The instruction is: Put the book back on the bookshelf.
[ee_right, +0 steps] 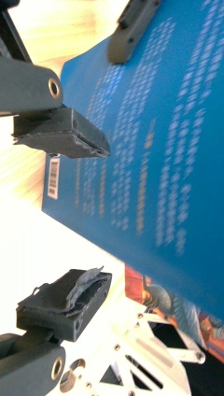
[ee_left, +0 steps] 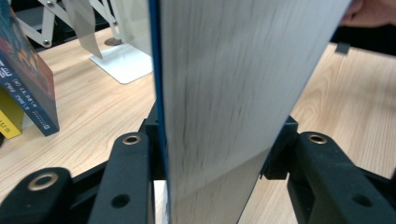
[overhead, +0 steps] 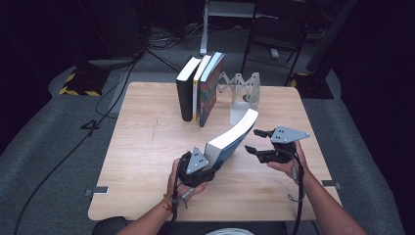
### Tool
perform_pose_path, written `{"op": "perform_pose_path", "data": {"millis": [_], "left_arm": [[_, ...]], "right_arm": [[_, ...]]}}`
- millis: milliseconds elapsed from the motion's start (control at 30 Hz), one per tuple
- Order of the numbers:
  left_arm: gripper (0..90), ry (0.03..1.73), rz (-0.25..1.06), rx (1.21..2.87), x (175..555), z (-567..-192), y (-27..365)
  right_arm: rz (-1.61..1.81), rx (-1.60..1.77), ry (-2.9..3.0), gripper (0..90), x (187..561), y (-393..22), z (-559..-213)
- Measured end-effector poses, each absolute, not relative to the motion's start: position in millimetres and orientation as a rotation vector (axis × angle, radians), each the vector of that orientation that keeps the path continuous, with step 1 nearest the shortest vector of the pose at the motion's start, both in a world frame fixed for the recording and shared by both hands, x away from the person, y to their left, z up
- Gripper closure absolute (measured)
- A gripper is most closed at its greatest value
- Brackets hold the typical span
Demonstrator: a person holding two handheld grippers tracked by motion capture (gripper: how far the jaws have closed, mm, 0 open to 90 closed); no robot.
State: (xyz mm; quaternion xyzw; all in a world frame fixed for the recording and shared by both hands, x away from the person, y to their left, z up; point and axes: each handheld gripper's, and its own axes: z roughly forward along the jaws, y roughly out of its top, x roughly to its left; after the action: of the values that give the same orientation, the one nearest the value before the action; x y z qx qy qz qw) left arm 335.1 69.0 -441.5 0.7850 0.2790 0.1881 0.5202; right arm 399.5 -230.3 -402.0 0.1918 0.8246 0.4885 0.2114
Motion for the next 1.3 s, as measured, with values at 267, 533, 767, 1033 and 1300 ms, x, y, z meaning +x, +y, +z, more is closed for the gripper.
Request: {"op": "perform_pose_path", "data": {"millis": [267, 533, 767, 1033, 1300], "left_arm": [[52.1, 0.660, 0.456, 1.799, 349, -427, 75], [57.5, 0.617, 0.412, 1.816, 361, -414, 79], [58.8, 0.505, 0.296, 1.875, 357, -409, 92], [58.3, 0.427, 0.173, 1.877, 353, -410, 119], [58.1, 0.376, 0.120, 1.889, 355, -409, 140]], "right_arm": [[1.339, 0.559, 2.305, 34.1, 405, -232, -404], [1.331, 0.559, 2.319, 33.3, 409, -235, -405], [1.353, 0.537, 2.334, 31.4, 408, -236, -400], [1.396, 0.448, 2.375, 29.9, 402, -226, -393], [1.440, 0.371, 2.432, 28.7, 406, -206, -394]]}}
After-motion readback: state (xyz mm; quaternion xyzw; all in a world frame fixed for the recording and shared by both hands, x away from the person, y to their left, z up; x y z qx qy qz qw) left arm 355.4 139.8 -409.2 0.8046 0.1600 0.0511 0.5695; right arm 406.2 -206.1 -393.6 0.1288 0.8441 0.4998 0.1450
